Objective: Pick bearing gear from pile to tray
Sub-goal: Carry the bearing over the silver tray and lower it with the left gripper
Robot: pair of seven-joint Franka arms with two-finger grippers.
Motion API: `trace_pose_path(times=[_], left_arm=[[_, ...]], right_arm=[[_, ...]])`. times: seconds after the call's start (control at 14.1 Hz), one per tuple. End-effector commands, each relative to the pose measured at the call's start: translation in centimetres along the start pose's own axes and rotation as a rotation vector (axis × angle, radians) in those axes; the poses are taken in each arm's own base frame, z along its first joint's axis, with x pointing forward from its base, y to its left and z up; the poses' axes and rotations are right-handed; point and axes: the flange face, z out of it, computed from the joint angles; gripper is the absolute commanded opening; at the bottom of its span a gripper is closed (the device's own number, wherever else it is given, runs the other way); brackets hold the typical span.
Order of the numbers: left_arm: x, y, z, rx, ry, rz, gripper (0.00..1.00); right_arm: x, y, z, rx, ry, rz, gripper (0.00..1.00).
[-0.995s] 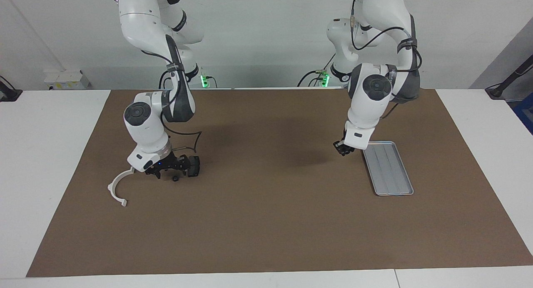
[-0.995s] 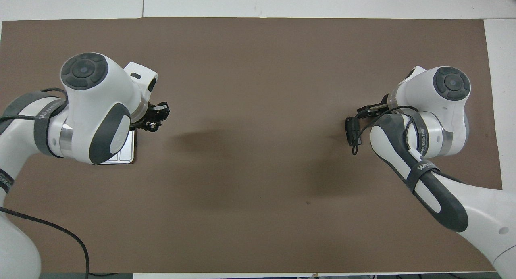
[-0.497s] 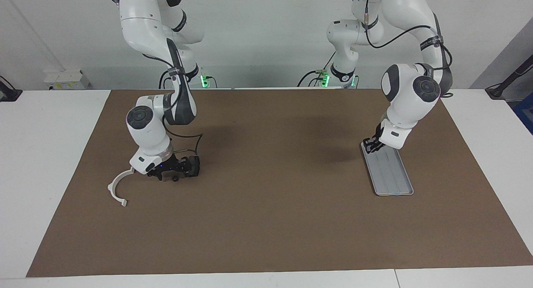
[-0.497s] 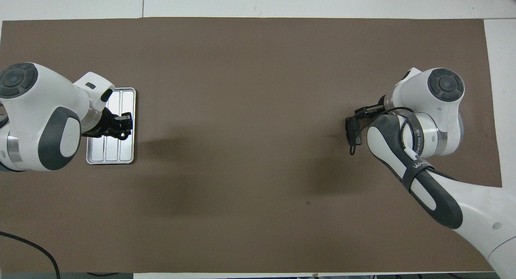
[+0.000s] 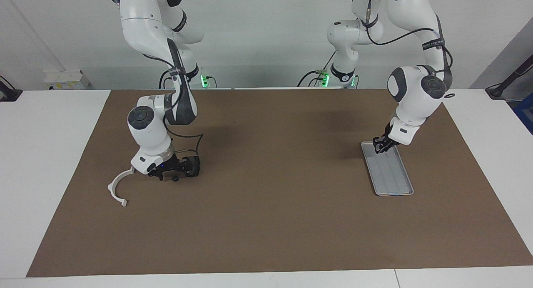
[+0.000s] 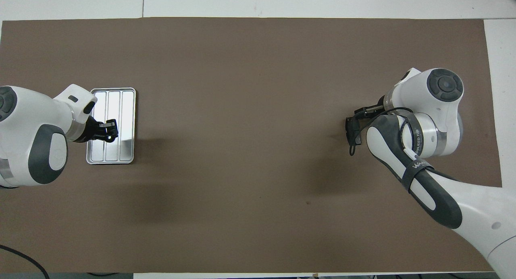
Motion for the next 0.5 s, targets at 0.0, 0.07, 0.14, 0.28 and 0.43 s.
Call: trace_pose_path(times=[0.0, 0.07, 0.14, 0.28, 0.43], left_arm=[[-1.4, 0.0, 0.8, -0.017, 0.034, 0.007, 0.0], [-1.7, -0.1, 1.3, -0.016, 0.028, 0.003, 0.0], [-1.8, -0.2, 1.5, -0.016, 0.032, 0.006, 0.0], [-1.7, -0.2, 1.9, -0.017, 0.036, 0.01, 0.0], [-2.0, -0.1, 2.6, -0.017, 0.042, 0.005, 0.0]], right_arm=[[-0.2, 0.5, 0.9, 0.006, 0.009, -0.012, 0.84], [-0.2, 0.5, 0.9, 0.006, 0.007, -0.006, 0.66], [-0.2, 0.5, 0.9, 0.007, 0.007, -0.002, 0.45], [-0.1, 0.5, 0.8, 0.007, 0.01, -0.002, 0.0], [0.1, 0.5, 0.6, 0.007, 0.015, -0.003, 0.0]])
